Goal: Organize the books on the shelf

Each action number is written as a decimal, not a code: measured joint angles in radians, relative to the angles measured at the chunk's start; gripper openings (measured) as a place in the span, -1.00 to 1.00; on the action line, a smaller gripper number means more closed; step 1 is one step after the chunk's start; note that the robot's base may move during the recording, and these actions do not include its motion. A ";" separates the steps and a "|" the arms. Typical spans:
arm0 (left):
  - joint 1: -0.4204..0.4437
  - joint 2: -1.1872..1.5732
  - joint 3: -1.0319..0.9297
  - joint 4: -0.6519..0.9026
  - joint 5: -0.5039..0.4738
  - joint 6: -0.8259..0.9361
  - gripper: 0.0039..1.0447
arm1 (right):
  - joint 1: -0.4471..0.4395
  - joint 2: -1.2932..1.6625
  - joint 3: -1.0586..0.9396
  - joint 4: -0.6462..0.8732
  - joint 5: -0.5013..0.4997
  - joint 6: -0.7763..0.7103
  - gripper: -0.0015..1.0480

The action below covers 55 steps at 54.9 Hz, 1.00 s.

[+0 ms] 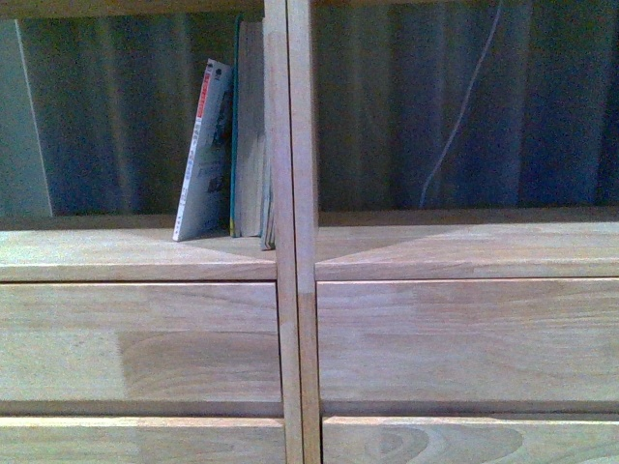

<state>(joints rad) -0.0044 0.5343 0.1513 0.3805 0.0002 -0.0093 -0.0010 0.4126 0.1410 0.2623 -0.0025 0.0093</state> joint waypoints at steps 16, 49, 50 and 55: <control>0.000 -0.111 -0.066 -0.043 0.000 0.000 -0.95 | 0.000 -0.091 -0.061 -0.024 0.000 0.000 -0.94; 0.000 -0.338 -0.140 -0.183 0.000 0.001 -0.95 | 0.000 -0.405 -0.128 -0.258 0.000 -0.004 -0.94; 0.000 -0.343 -0.140 -0.188 0.000 0.001 -0.95 | 0.000 -0.405 -0.128 -0.258 0.000 -0.004 -0.94; 0.000 -0.420 -0.139 -0.291 0.000 0.001 -0.95 | 0.000 -0.406 -0.128 -0.261 -0.001 -0.004 -0.94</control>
<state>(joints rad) -0.0044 0.1146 0.0120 0.0895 -0.0002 -0.0082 -0.0010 0.0063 0.0128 0.0017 -0.0032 0.0051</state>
